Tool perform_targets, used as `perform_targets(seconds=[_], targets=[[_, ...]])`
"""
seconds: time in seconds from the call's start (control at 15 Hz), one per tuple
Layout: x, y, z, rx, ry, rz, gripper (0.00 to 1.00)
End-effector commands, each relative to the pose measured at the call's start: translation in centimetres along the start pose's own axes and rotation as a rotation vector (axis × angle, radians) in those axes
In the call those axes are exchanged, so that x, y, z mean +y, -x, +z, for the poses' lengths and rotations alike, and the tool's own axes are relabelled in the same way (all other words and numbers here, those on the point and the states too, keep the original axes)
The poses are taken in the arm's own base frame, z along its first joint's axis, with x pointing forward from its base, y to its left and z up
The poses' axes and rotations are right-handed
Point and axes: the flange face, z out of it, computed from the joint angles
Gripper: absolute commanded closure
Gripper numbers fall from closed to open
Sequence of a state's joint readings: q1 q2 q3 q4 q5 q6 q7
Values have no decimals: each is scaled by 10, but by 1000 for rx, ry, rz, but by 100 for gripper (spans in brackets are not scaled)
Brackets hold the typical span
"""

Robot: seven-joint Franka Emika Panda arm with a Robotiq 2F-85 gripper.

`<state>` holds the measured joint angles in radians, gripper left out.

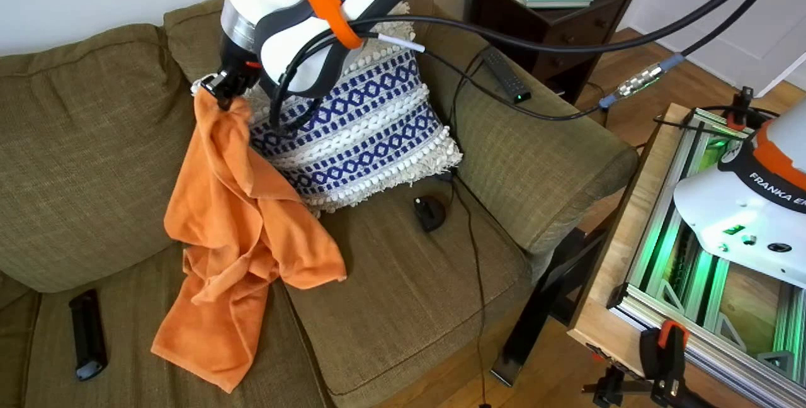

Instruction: Pick up the orange towel from the sofa seat and place it on the sofa back support of the right seat

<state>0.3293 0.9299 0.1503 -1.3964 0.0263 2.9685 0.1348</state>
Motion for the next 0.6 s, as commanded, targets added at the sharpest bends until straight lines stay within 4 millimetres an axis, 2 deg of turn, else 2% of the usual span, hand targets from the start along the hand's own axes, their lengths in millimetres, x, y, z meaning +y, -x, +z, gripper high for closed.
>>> perform_targets(seconds=[0.0,0.13,0.33,0.4,0.53], targets=[[-2,-5,-10,19,2,4,87],[-5,-8,-20,22,5,8,87],[-4,-4,-19,19,8,9,87],[-3,-3,-19,19,9,9,97],[0,-19,-26,84,38,-11,97]])
